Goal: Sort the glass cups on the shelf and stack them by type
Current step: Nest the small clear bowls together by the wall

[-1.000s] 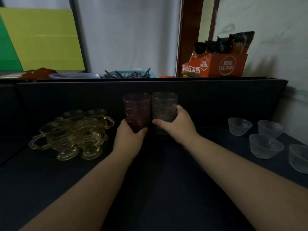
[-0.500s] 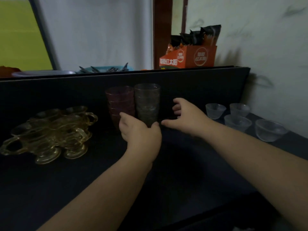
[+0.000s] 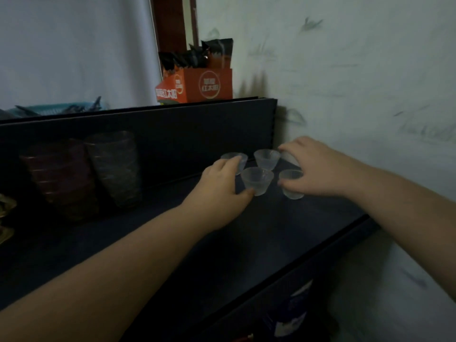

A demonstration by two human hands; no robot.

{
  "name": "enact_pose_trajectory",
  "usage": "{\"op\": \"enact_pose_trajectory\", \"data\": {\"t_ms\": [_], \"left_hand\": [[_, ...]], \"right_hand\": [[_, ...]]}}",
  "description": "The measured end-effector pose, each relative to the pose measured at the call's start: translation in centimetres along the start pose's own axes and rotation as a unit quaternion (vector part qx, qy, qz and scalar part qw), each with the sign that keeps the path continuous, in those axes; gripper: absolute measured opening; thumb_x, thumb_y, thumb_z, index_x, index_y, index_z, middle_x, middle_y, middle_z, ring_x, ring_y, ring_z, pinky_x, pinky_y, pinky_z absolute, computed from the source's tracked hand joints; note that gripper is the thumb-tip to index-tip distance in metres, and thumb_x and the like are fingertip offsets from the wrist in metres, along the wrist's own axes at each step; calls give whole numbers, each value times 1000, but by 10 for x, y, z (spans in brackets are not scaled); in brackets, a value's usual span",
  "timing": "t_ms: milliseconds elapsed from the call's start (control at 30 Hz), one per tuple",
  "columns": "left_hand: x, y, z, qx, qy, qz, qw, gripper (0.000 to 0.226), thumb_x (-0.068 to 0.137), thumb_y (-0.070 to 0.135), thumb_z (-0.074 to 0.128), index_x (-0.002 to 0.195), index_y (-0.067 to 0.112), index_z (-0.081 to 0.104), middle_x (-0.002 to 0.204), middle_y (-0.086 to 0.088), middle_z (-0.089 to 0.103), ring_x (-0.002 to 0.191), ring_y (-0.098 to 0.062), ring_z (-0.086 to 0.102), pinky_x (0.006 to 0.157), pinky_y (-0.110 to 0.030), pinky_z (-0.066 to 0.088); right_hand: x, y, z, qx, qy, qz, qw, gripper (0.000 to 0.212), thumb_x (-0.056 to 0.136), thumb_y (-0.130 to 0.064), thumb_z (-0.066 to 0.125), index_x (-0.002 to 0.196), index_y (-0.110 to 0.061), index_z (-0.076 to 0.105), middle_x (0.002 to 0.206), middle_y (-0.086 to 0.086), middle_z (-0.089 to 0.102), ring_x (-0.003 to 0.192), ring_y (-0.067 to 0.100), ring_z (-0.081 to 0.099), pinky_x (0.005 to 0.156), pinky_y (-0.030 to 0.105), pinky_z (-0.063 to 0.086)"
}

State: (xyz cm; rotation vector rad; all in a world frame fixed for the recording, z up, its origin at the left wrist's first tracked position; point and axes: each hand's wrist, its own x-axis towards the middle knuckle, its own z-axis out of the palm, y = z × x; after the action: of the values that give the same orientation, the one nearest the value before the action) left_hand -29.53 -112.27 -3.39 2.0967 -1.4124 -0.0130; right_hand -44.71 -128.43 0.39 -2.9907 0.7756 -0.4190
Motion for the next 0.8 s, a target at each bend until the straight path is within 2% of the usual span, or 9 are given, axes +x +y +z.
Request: {"op": "enact_pose_trajectory", "data": {"t_ms": [100, 200, 267, 367, 467, 600, 667, 800], "left_hand": [[25, 10, 25, 97, -22, 57, 993, 78, 88, 54, 57, 152, 29, 19, 157, 2, 22, 143, -20, 16, 113, -39, 25], [42, 17, 41, 187, -38, 87, 978, 78, 88, 56, 55, 152, 31, 18, 157, -3, 22, 143, -23, 16, 113, -44, 26], [48, 18, 48, 214, -27, 101, 971, 71, 89, 53, 54, 150, 30, 26, 152, -4, 33, 139, -24, 26, 110, -42, 28], [54, 19, 51, 211, -1, 104, 972, 59, 88, 47, 57, 142, 31, 40, 141, -1, 46, 130, -22, 38, 106, -40, 36], [60, 19, 50, 194, -12, 72, 978, 56, 86, 45, 60, 137, 34, 41, 134, 1, 43, 124, -20, 40, 99, -41, 43], [60, 16, 50, 205, -19, 70, 976, 54, 87, 46, 59, 137, 37, 40, 136, 7, 41, 125, -16, 37, 98, -37, 42], [65, 12, 45, 206, 16, 73, 976, 53, 88, 45, 59, 138, 36, 43, 139, 8, 43, 127, -16, 37, 102, -38, 40], [92, -7, 30, 175, 163, 38, 970, 49, 89, 43, 62, 136, 32, 52, 138, 2, 51, 125, -21, 43, 103, -40, 39]], "right_hand": [[1, 29, 12, -26, -46, 9, 999, 100, 60, -80, 51, 147, -34, 35, 132, 5, 43, 122, 29, 48, 100, 44, 45], [7, 44, 29, -21, -65, -1, 998, 109, 58, -87, 45, 153, -39, 22, 143, 5, 36, 129, 28, 43, 103, 45, 44], [9, 49, 40, -17, -71, -25, 997, 101, 64, -83, 46, 153, -40, 21, 146, 3, 35, 130, 26, 44, 102, 44, 45], [13, 54, 51, 4, -60, -70, 996, 75, 76, -65, 48, 145, -40, 33, 129, -1, 47, 116, 22, 53, 94, 42, 49], [17, 58, 59, 36, -43, -83, 995, 66, 71, -60, 42, 134, -38, 39, 114, -2, 49, 107, 21, 55, 90, 41, 50], [24, 64, 61, 65, -16, -99, 993, 55, 69, -56, 50, 121, -36, 46, 105, -7, 47, 101, 17, 55, 85, 39, 51], [30, 68, 57, 76, 11, -104, 992, 58, 72, -54, 53, 126, -33, 48, 108, -7, 48, 102, 18, 55, 85, 39, 50], [67, 73, 45, 112, 115, -91, 983, 70, 80, -51, 55, 146, -31, 39, 122, 1, 49, 112, 23, 53, 90, 39, 48]]}}
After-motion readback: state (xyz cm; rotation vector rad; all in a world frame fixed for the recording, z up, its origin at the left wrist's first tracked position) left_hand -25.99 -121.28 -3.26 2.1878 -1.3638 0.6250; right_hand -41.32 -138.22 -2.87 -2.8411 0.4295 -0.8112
